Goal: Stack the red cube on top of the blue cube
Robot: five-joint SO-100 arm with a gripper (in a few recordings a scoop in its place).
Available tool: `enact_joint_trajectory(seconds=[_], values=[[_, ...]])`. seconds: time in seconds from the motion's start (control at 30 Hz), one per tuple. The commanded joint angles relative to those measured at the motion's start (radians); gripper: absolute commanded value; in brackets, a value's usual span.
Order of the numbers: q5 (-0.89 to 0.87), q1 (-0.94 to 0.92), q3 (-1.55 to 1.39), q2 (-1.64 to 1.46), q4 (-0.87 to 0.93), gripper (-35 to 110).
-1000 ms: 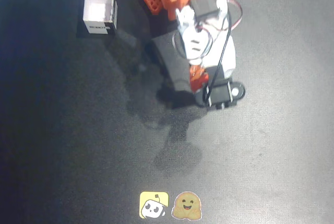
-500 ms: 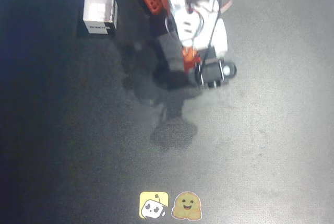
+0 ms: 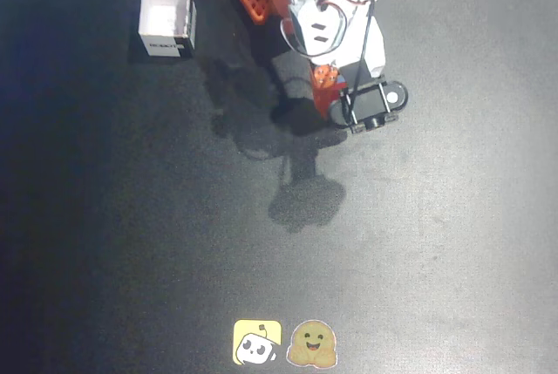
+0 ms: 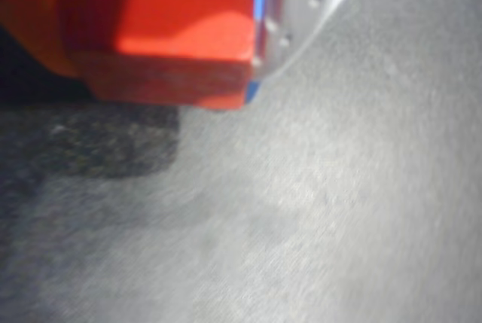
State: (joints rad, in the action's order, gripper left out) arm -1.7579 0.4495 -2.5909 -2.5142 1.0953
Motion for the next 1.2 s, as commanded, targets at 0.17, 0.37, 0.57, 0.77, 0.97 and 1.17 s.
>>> enact_joint_trajectory(seconds=[0.17,0.37,0.57,0.77,0.97,1.17], values=[[0.046,0.005,0.003,-0.023,-0.015,0],[0.094,0.009,-0.011,-0.023,-0.018,0],[0.052,0.011,-0.017,-0.023,-0.018,0],[-0.098,0.018,-0.018,-0.021,-0.017,0],[-0.221,0.052,-0.032,-0.021,-0.018,0],[-0.252,0.061,-0.037,-0.021,-0.018,0]])
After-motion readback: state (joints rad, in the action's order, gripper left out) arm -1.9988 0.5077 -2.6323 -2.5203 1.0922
